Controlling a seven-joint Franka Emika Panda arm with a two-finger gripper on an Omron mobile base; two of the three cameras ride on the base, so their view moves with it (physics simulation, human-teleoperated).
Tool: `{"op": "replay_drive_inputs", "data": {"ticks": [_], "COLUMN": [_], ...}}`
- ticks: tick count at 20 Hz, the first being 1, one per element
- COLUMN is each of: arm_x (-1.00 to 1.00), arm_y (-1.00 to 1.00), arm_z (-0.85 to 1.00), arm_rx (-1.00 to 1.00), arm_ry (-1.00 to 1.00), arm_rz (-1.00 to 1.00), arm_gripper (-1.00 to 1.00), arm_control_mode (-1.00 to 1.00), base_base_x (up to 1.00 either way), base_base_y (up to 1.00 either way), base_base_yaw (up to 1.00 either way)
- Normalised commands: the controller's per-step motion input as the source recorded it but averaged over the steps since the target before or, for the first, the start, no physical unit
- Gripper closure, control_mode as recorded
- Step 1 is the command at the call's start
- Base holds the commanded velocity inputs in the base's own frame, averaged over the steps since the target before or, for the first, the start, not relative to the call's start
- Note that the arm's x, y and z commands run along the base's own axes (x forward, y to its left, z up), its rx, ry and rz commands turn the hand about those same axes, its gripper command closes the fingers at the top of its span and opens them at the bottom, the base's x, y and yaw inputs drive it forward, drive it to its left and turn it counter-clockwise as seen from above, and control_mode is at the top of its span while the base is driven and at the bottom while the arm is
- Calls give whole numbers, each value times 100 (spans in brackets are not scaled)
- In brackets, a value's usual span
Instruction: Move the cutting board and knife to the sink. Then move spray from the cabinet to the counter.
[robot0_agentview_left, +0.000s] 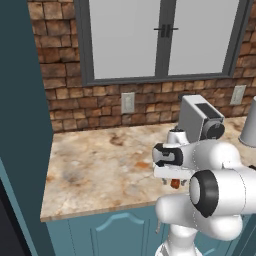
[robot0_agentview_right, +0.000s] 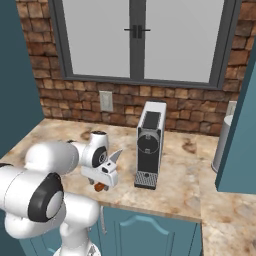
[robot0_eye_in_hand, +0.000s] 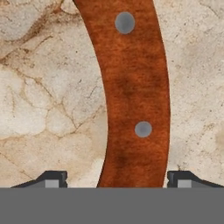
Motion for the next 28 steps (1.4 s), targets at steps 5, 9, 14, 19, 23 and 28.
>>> {"op": "replay_drive_inputs", "data": {"ticks": [5,9,14,19,23,28], "arm_x": [17,0,0,0,0,0], "arm_y": [0,0,0,0,0,0], "arm_z": [-37,-37,-10,-4,-17,-16], "arm_rx": [0,0,0,0,3,3], "arm_ry": [2,0,0,1,0,0], "arm_rz": [0,0,0,0,0,0], "arm_gripper": [-100,-100,-100,-100,-100,100], "arm_control_mode": [-100,-100,-100,-100,-100,-100], "base_base_x": [0,0,0,0,0,0], "base_base_y": [0,0,0,0,0,0], "base_base_yaw": [0,0,0,0,0,0]}}
